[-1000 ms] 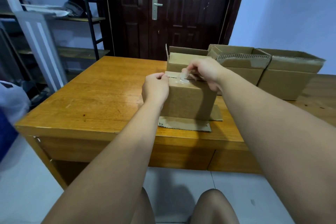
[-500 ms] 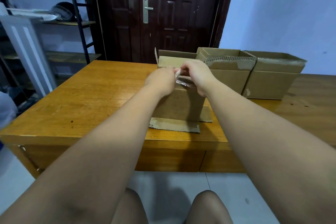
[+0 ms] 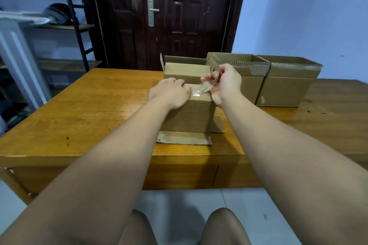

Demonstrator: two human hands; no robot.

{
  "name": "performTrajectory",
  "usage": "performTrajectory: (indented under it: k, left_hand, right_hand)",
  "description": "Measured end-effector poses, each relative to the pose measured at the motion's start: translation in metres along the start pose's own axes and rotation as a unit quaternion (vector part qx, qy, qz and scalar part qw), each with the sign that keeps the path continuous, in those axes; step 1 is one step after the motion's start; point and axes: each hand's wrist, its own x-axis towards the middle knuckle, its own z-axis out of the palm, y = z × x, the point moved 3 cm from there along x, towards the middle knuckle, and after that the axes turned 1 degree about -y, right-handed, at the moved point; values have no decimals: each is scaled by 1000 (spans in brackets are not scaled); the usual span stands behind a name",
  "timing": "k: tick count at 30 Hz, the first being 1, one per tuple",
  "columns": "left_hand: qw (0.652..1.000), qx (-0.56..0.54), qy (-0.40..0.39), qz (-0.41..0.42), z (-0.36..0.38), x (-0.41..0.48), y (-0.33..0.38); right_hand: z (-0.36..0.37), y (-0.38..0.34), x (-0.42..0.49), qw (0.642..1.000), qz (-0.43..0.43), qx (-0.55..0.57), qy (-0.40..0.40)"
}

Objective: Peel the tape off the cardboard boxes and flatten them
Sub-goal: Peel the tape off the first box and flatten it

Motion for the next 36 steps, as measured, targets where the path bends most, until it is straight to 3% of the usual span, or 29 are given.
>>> performTrajectory:
  k: [2,4,6,8,11,14,17,23,24,26,28,29,30,33,36]
  left_hand:
    - [1000,12,-27,-3,0,2,0]
    - [999,16,-51,-8,-1,2,-1]
    - [997,25,-66,-15,-2,2,0]
    - [995,45,-78,-43,-3,1,4]
    - [990,87,-84,-75,-1,2,19]
    - [997,55,-53,-19,2,3,27]
    - [998,22,-40,34,2,3,25]
    - [998,32,-32,40,6,3,22]
    - [998,36,-35,39,6,4,22]
    - [998,44,-42,29,7,5,23]
    - [998,44,-48,19,7,7,24]
    - [998,43,-47,16,7,7,25]
    - [998,45,-43,14,5,7,23]
    - [998,41,-34,14,3,7,24]
    - [998,46,-32,16,5,4,26]
  right_hand:
    - [-1,0,2,1000,-6,-7,19]
    - [-3,-1,3,988,-53,-139,31]
    - [-4,-3,3,949,-131,-285,39]
    - [-7,-2,1,915,-191,-352,53]
    - [-12,0,-2,900,-226,-367,64]
    - [-14,-1,-1,898,-222,-379,14]
    - [-15,-7,-2,874,-255,-415,-8]
    - [-36,-36,1,850,-290,-415,147]
    - [-42,-42,2,838,-291,-436,153]
    - [-50,-41,4,791,-301,-525,87]
    - [-52,-21,6,685,-302,-663,-7]
    - [-55,-11,7,649,-298,-700,-33]
    - [-55,-4,7,643,-296,-705,-40]
    - [-56,-1,9,691,-253,-676,-40]
    - [-63,1,12,805,-116,-573,-95]
